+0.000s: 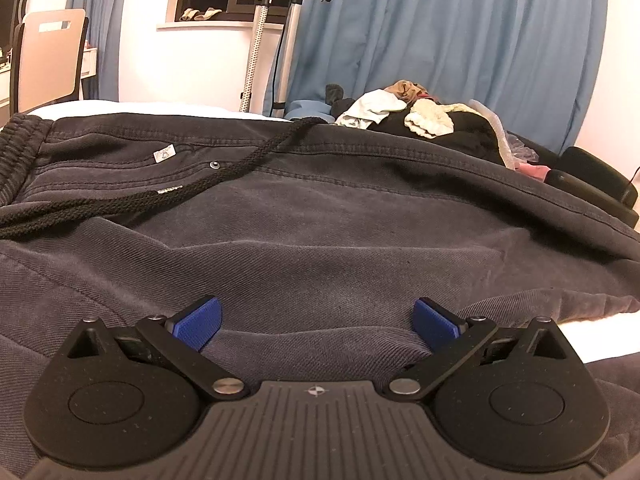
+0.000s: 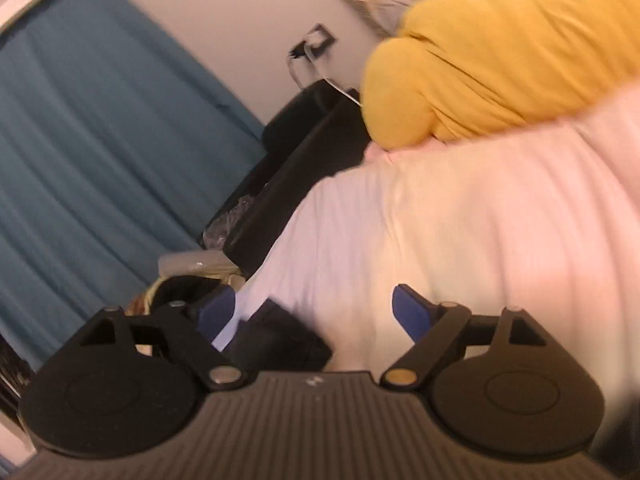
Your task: Fold clothes
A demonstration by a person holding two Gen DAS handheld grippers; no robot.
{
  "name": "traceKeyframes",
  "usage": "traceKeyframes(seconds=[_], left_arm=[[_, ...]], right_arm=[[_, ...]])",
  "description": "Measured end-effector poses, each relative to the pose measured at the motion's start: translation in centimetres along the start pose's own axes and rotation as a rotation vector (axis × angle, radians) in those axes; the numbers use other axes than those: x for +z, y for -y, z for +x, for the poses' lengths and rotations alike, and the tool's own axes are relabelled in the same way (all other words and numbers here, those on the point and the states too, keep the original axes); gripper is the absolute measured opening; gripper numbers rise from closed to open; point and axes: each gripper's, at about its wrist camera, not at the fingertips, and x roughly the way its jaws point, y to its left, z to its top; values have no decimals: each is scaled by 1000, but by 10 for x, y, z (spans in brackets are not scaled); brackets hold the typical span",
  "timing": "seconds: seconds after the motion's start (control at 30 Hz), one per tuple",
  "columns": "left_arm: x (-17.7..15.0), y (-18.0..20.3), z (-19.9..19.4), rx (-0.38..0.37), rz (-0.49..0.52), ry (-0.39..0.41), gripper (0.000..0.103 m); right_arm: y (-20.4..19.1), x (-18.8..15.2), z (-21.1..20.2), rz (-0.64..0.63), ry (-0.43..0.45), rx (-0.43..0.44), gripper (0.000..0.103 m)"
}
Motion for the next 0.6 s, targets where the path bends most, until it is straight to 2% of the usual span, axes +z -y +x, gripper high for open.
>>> traceKeyframes(seconds=[0.1,0.2,0.27,0.33,0.4,0.47,0.53,0.57,0.6], left_arm=[[-1,-3,-5,-21,-2,4,103],[-1,-7,-12,-44,-11,4,103],[-3,-9,-18,-58,-13,4,103],[-4,-11,-21,-71,-11,6,103],[-4,-13,-21,-78,-23,7,103],[-3,-14,-19,-78,-38,7,103],[-2,-12,-14,-71,-38,8,103],[-2,-10,-12,-68,-31,10,103],[-3,-10,-11,-67,-27,12,103]], right_arm=[[-18,-34,-7,98,-52,-2,87],[-35,-71,0,176,-151,-25,87],[-44,-90,9,174,-196,-44,86],[-50,-102,14,112,-165,-47,82],[-49,-106,16,22,-134,-10,68],[-46,-103,21,-43,-106,35,61],[-42,-96,28,-55,-98,67,55],[-41,-93,31,-47,-105,72,45],[-40,-90,35,-39,-112,78,24]])
